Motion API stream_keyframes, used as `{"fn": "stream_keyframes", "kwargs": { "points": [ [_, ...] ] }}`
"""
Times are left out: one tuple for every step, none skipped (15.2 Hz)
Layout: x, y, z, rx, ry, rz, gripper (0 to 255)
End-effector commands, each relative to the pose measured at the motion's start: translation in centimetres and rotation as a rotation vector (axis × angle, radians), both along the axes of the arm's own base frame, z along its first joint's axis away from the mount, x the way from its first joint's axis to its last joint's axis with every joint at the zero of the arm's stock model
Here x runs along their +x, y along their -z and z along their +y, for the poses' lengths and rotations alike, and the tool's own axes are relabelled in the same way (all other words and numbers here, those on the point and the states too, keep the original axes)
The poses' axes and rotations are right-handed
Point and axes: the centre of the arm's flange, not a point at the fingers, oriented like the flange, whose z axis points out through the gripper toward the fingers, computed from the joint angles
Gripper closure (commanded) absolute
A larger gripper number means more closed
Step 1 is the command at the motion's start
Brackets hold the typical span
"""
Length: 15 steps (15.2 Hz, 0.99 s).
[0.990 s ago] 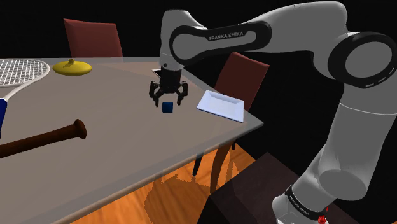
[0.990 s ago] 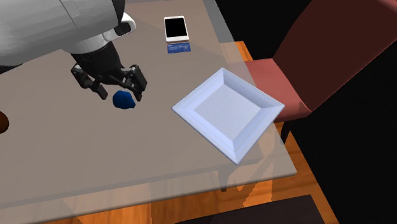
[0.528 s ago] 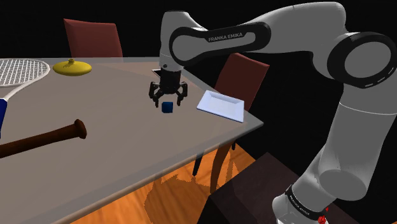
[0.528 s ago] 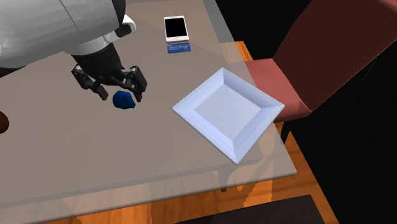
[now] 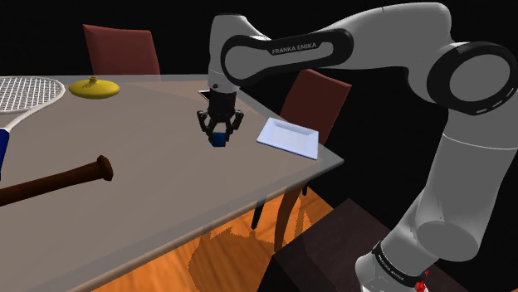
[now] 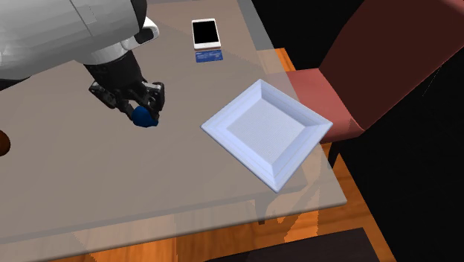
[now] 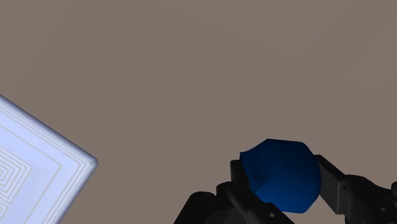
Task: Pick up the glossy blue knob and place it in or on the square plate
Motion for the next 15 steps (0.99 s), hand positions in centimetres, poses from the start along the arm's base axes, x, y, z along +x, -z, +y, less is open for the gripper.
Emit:
{"fn": "stream_keyframes", "kwargs": {
  "points": [
    [0.0,0.0,0.0,0.000,0.000,0.000,255],
    [0.0,0.0,0.0,0.000,0.000,0.000,255],
    [0.0,-0.5,0.0,0.000,0.000,0.000,255],
    [0.0,-1.1,0.0,0.000,0.000,0.000,255],
    [0.0,-1.6,0.0,0.000,0.000,0.000,255],
    [0.0,-2.1,0.0,0.000,0.000,0.000,255],
    [0.0,-2.6,0.0,0.000,0.000,0.000,255],
    [0.0,-3.2,0.0,0.000,0.000,0.000,255],
    [0.0,-3.7,0.0,0.000,0.000,0.000,255],
    [0.0,-4.2,0.0,0.000,0.000,0.000,255],
    [0.0,-4.8,0.0,0.000,0.000,0.000,255],
    [0.0,-5.3,0.0,0.000,0.000,0.000,255],
    [0.0,-5.8,0.0,0.000,0.000,0.000,255],
    [0.0,-6.3,0.0,0.000,0.000,0.000,255],
    [0.0,-6.9,0.0,0.000,0.000,0.000,255]
  ]
}}
